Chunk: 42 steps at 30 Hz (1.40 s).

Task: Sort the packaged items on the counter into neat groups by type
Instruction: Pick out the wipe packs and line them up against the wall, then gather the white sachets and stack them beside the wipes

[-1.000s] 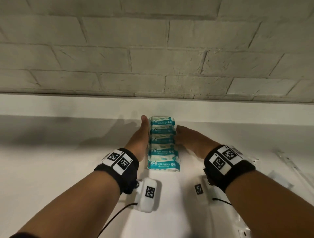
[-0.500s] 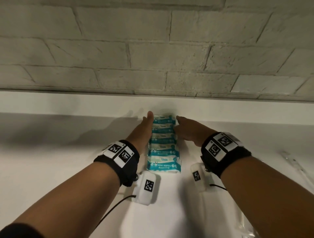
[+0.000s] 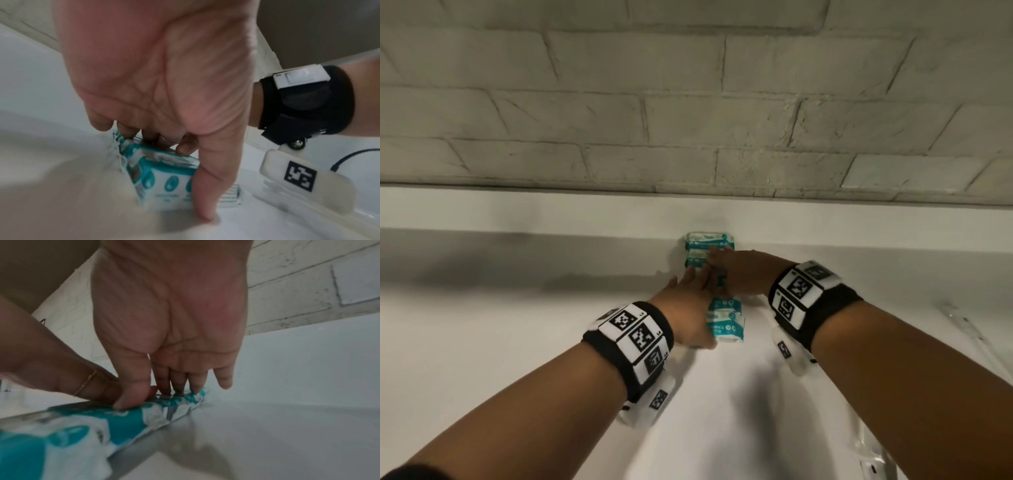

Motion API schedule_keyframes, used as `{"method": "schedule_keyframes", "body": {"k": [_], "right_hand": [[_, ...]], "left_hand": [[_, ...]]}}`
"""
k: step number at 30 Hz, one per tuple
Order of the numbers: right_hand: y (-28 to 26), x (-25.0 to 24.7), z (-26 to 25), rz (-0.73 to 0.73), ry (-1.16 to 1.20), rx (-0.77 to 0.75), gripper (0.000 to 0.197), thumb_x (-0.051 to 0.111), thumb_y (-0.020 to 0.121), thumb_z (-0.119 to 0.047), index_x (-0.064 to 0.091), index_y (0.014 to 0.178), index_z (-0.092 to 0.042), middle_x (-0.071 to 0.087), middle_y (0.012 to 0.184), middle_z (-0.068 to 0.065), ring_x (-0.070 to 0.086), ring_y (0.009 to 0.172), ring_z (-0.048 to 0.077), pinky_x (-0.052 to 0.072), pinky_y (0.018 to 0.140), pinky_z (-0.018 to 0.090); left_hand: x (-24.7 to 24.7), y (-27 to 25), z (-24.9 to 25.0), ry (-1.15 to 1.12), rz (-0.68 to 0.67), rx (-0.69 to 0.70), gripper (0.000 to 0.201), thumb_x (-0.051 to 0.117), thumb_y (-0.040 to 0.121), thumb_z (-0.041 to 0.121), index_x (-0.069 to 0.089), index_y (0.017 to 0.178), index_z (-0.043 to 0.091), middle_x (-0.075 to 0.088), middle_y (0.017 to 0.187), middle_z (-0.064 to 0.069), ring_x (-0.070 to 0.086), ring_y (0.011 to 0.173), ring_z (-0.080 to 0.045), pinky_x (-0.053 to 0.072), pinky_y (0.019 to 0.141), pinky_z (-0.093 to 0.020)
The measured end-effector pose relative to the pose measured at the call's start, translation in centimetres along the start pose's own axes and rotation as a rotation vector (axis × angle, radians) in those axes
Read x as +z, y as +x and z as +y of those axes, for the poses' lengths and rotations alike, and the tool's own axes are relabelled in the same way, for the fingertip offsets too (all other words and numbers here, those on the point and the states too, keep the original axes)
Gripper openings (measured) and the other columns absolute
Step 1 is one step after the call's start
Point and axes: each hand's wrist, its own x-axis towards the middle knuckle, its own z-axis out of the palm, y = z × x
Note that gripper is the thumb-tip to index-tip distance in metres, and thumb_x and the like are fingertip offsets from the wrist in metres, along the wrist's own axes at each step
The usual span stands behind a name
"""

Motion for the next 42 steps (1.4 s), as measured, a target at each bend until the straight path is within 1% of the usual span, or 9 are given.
{"method": "schedule_keyframes", "body": {"k": [3,9,17,21,24,26,30,37,42], "right_hand": [[-2.3,0.2,0.2,0.082,0.072,0.022,0.047,0.045,0.094,-0.037,0.040,0.140,-0.025,0.041,0.145,0.003,0.038,0.136,0.027,0.023,0.112,0.051],[-12.0,1.0,4.2,0.096,0.185,0.073,0.052,0.056,0.094,-0.026,0.040,0.144,-0.026,0.041,0.149,-0.004,0.045,0.131,0.018,0.035,0.104,0.027],[-28.2,7.0,14.4,0.003,0.199,0.421,0.041,0.059,0.089,-0.024,0.055,0.129,-0.032,0.053,0.134,-0.010,0.050,0.119,0.013,0.038,0.090,0.023],[-32.2,11.4,14.7,-0.178,0.112,0.336,0.053,0.058,0.088,-0.027,0.046,0.139,-0.033,0.035,0.152,-0.012,0.036,0.136,0.010,0.032,0.110,0.028],[-33.6,13.6,14.8,-0.190,0.220,0.207,0.052,0.058,0.089,-0.027,0.047,0.139,-0.036,0.027,0.153,-0.022,0.025,0.141,0.001,0.023,0.115,0.025],[-34.3,13.8,16.1,-0.104,0.331,0.196,0.045,0.061,0.088,-0.026,0.055,0.131,-0.036,0.040,0.143,-0.026,0.039,0.132,-0.001,0.030,0.111,0.023],[-33.5,12.4,19.3,0.156,0.414,0.240,0.028,0.057,0.092,-0.023,0.064,0.116,-0.035,0.064,0.115,-0.016,0.062,0.102,0.007,0.049,0.085,0.020],[-25.7,11.1,20.5,0.130,-0.013,0.115,0.065,0.053,0.089,-0.001,0.036,0.146,-0.028,0.037,0.152,-0.002,0.039,0.136,0.020,0.033,0.109,0.031],[-22.9,11.6,20.3,0.224,-0.198,0.125,0.042,0.053,0.091,-0.023,0.051,0.132,-0.031,0.047,0.135,0.006,0.043,0.119,0.031,0.036,0.095,0.040]], "left_hand": [[-0.2,-0.9,0.7,0.049,-0.001,-0.037,0.104,0.066,0.078,0.045,-0.003,0.153,0.025,-0.006,0.162,-0.008,-0.006,0.148,-0.034,0.003,0.120,-0.053],[0.8,-4.1,3.7,-0.012,0.151,-0.016,0.105,0.055,0.081,0.064,-0.005,0.153,0.018,-0.009,0.162,-0.006,-0.012,0.148,-0.031,-0.001,0.120,-0.047],[2.6,-7.0,14.4,-0.063,0.021,0.119,0.085,0.051,0.090,0.056,0.007,0.154,0.023,-0.001,0.163,-0.002,-0.005,0.149,-0.024,0.003,0.121,-0.039],[4.0,-7.0,20.5,-0.083,-0.052,0.247,0.078,0.049,0.092,0.053,0.005,0.153,0.032,-0.001,0.162,0.002,-0.003,0.149,-0.024,0.005,0.121,-0.042],[4.9,-7.1,23.2,0.007,-0.091,0.255,0.072,0.044,0.094,0.053,0.010,0.153,0.030,0.000,0.162,0.001,0.001,0.149,-0.025,0.008,0.121,-0.043],[5.3,-7.4,23.8,0.017,-0.095,0.206,0.063,0.043,0.095,0.052,0.024,0.150,0.029,0.012,0.161,0.000,0.010,0.148,-0.025,0.014,0.120,-0.043],[6.0,-7.9,23.3,-0.061,0.069,0.072,0.028,0.047,0.092,0.039,0.066,0.106,0.023,0.056,0.117,-0.003,0.054,0.109,-0.023,0.046,0.093,-0.037],[7.7,-7.7,26.9,-0.155,0.241,-0.247,0.026,0.046,0.091,0.038,0.059,0.100,0.017,0.060,0.101,-0.003,0.058,0.091,-0.023,0.049,0.079,-0.035],[8.5,-7.5,28.2,-0.225,0.234,-0.340,0.057,0.058,0.077,0.067,0.051,0.109,0.020,0.056,0.104,0.001,0.056,0.090,-0.020,0.045,0.073,-0.033]]}}
